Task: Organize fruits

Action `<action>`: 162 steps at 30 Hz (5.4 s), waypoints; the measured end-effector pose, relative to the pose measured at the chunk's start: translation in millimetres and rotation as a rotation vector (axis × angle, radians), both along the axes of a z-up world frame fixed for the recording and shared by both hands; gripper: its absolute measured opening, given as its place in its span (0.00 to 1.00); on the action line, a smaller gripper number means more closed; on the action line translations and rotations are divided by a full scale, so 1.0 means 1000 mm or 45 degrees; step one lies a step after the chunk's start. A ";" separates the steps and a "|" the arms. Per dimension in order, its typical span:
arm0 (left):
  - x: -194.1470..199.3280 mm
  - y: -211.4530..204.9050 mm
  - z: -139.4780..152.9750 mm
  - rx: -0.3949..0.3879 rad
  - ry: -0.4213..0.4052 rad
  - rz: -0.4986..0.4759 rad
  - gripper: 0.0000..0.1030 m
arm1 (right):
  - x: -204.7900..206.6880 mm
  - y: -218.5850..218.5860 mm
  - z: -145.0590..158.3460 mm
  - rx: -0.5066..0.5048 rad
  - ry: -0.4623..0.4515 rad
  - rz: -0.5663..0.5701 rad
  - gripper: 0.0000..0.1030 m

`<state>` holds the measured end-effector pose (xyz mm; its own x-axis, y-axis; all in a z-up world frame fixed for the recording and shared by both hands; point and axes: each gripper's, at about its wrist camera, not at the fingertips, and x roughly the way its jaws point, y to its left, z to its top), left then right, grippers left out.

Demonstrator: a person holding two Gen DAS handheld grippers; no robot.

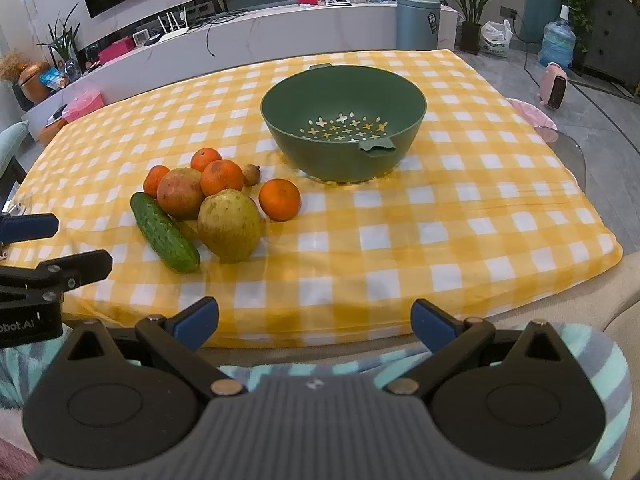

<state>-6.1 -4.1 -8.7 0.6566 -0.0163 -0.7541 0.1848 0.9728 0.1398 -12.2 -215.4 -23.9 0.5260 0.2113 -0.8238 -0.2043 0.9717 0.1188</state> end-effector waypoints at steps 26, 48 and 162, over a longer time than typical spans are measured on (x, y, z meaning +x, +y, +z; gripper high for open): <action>0.030 0.043 0.032 0.057 0.017 -0.148 0.77 | 0.017 0.023 -0.006 0.219 -0.093 0.066 0.78; 0.105 0.061 -0.035 0.077 0.067 -0.498 0.85 | 0.057 0.073 -0.046 0.174 -0.205 0.187 0.60; 0.288 -0.096 -0.092 0.215 0.558 -0.819 0.78 | 0.278 -0.001 -0.069 -0.251 0.025 0.879 0.60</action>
